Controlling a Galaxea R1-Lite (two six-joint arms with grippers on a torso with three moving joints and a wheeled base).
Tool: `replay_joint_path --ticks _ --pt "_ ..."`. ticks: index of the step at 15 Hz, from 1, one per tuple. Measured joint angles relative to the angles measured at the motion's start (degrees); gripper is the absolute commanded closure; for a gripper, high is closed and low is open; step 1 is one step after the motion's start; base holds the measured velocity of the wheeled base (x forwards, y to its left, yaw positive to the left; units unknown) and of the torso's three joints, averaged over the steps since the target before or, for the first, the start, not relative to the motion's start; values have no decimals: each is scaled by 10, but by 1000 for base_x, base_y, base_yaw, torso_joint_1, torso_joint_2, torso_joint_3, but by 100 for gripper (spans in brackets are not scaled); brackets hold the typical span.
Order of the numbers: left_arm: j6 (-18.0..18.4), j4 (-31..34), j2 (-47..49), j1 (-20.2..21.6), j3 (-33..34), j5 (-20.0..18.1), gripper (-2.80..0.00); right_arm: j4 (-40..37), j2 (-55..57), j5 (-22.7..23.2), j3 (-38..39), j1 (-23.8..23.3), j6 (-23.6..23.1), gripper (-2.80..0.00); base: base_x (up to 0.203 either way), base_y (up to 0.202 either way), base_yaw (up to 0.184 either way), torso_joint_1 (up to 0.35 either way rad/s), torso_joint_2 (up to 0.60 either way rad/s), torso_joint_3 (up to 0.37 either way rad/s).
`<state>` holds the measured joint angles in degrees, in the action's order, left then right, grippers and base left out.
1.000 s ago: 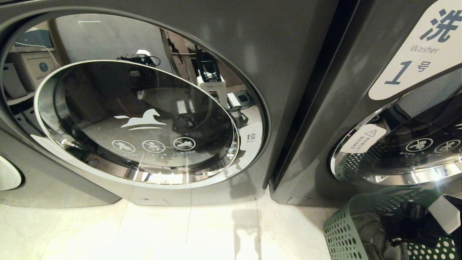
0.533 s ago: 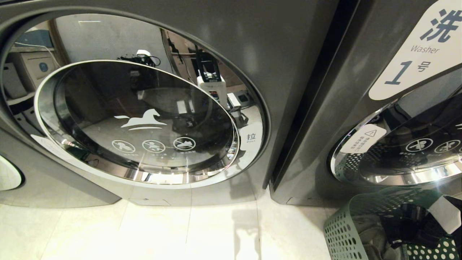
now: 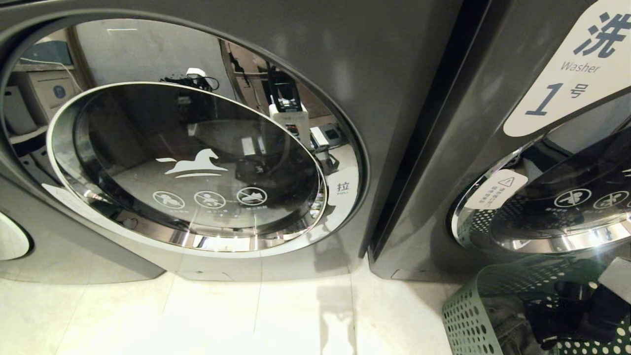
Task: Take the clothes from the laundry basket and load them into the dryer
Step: Take the clothes out of the basket
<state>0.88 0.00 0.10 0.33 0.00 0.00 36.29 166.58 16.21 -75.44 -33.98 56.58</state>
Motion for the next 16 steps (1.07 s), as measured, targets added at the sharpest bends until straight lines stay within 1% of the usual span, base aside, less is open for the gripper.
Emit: replay_joint_path --ticks 3,6,12,13,14,16 --pt "0 0 0 0 0 0 0 0 -85 15 136 0 -10 0 0 0 0 0 0 0" --pt "0 0 0 0 0 0 0 0 -191 23 272 -5 -47 0 0 0 0 0 0 0" --pt "0 0 0 0 0 0 0 0 -432 17 465 -21 -125 0 0 0 0 0 0 0" --pt "0 0 0 0 0 0 0 -1 -474 7 494 -23 -142 0 0 0 0 0 0 0" --pt "0 0 0 0 0 0 0 -1 -517 -15 521 -24 -159 0 0 0 0 0 0 0" --pt "0 0 0 0 0 0 0 -1 -601 -75 570 -25 -188 0 0 0 0 0 0 0"
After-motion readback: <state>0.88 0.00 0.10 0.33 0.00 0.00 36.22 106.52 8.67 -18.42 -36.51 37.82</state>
